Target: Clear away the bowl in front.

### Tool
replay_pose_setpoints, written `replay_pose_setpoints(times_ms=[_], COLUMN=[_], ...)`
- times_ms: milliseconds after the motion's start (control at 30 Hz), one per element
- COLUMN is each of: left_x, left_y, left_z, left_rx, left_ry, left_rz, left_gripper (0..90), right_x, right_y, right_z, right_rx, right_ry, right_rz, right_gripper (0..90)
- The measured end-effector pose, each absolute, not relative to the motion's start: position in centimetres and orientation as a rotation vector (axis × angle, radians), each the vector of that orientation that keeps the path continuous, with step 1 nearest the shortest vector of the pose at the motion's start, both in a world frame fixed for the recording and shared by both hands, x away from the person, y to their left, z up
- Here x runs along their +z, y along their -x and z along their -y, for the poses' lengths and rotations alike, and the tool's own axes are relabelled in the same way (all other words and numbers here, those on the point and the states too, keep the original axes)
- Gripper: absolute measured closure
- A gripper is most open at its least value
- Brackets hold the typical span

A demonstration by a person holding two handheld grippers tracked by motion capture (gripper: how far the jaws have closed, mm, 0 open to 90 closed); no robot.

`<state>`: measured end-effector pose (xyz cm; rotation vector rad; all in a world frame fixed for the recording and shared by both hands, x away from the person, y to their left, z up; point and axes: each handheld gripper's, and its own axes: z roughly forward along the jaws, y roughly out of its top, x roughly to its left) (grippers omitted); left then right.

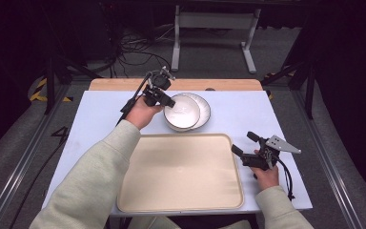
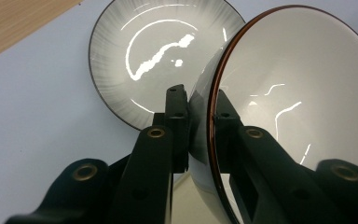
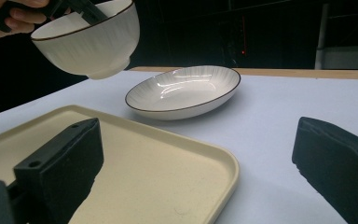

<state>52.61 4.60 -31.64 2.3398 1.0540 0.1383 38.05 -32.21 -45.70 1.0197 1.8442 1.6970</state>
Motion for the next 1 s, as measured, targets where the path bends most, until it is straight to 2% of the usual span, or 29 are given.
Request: replay_pose_setpoints(times_ms=[1000], left_x=[-30.4], left_y=[-47.5], left_z=[-6.2], left_rx=[0.121], left_ry=[-2.438], left_rz=[-0.858], left_gripper=[82.0], right_x=[-45.7], right_y=[-38.1], right_z=[32.1], right_rx=[1.708], right_ry=[-1.025], right_rz=[-1.853], right_gripper=[2.4])
